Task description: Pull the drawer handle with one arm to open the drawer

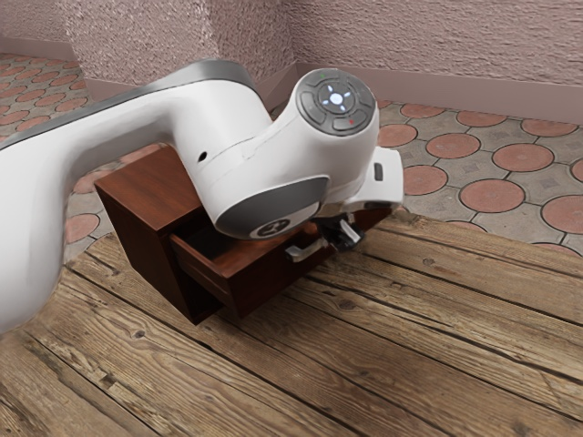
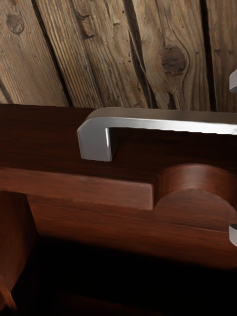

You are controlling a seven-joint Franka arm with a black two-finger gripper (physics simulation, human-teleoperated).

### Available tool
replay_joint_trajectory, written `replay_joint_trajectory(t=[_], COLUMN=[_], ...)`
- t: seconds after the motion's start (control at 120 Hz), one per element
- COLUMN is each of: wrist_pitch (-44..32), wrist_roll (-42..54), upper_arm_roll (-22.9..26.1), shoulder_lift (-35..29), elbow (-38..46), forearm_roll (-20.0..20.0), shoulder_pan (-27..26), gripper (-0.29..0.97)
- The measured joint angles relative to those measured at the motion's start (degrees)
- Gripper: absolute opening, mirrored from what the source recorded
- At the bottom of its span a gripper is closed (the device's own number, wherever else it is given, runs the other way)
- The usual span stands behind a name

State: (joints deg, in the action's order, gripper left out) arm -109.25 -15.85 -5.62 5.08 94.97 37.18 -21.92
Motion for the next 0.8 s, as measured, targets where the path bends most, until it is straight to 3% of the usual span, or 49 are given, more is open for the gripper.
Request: replay_joint_trajectory(t=[0.067,0.1,0.25,0.3,0.433,0.567,0.8], wrist_pitch=[1.61,2.63,11.72,16.67,25.26,28.23,29.65], wrist_roll=[-0.14,-0.79,-14.39,-19.61,-31.90,-41.32,-53.36], upper_arm_roll=[0.18,0.18,-2.23,-2.74,-2.53,-5.04,-3.73], shoulder_lift=[-0.51,-0.76,-5.77,-9.46,-12.27,-13.31,-13.83], elbow=[-1.92,-3.60,-14.03,-17.23,-13.93,-10.17,-5.70], forearm_roll=[0.57,-0.96,-22.90,-28.08,-30.25,-32.00,-33.07], shoulder_pan=[-0.31,-0.49,-1.05,-0.48,11.22,13.41,13.48], gripper=[0.31,0.32,0.50,0.54,0.60,0.64,0.67])
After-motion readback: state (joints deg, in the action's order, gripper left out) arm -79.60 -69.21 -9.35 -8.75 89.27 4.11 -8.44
